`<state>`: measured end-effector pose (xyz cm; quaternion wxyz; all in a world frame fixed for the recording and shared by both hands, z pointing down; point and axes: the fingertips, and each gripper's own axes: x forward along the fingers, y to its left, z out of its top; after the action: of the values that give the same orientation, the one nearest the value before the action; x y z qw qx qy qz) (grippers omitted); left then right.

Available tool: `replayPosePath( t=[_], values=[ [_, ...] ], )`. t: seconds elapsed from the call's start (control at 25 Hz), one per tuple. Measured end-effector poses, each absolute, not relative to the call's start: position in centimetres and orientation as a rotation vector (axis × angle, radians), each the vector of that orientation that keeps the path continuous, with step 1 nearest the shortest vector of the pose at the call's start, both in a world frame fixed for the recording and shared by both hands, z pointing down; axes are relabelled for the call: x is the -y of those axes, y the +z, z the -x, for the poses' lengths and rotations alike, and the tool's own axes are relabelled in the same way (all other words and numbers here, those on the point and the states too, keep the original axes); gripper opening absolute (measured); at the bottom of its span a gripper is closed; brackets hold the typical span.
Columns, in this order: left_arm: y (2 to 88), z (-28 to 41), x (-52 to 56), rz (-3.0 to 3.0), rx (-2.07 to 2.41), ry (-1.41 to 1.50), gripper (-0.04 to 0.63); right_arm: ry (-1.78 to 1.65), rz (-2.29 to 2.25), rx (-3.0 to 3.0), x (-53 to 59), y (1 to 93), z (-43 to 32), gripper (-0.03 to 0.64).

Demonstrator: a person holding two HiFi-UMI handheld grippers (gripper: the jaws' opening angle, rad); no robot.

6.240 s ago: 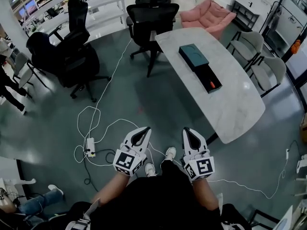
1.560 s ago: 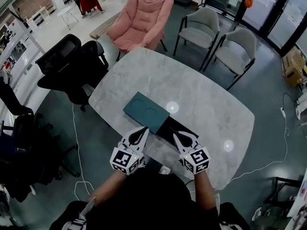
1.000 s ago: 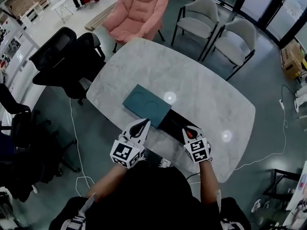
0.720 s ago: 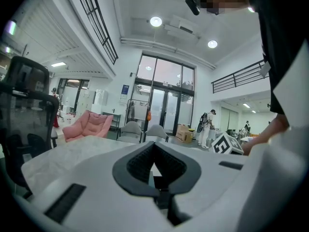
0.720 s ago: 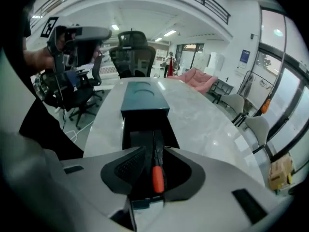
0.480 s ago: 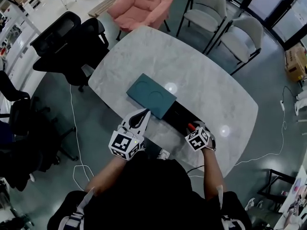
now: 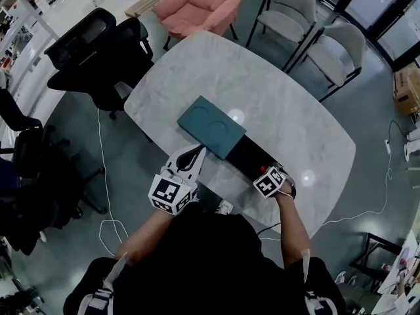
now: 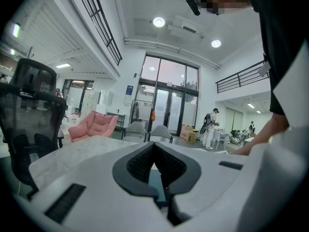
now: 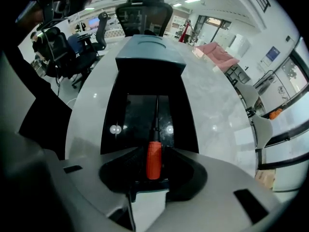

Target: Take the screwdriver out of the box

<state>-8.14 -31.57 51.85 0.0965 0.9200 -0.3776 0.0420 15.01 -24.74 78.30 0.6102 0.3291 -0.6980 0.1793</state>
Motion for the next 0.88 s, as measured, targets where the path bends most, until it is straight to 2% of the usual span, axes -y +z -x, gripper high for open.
replayPosePath(
  t=[0.28, 0.68, 0.88],
  values=[
    [51.7, 8.5, 31.9, -2.726, 1.118, 0.124, 0.006, 0.43, -0.737, 1.539, 24.7, 79.4, -15.2, 0.117],
    [51.7, 7.9, 31.7, -2.742, 1.082, 0.124, 0.005, 0.411, -0.809, 1.545, 24.8, 79.1, -15.1, 0.112],
    [51.7, 7.5, 31.5, -2.751, 1.064, 0.131, 0.006, 0.382, -0.945, 1.61, 25.4, 76.1, -14.7, 0.112]
  ],
)
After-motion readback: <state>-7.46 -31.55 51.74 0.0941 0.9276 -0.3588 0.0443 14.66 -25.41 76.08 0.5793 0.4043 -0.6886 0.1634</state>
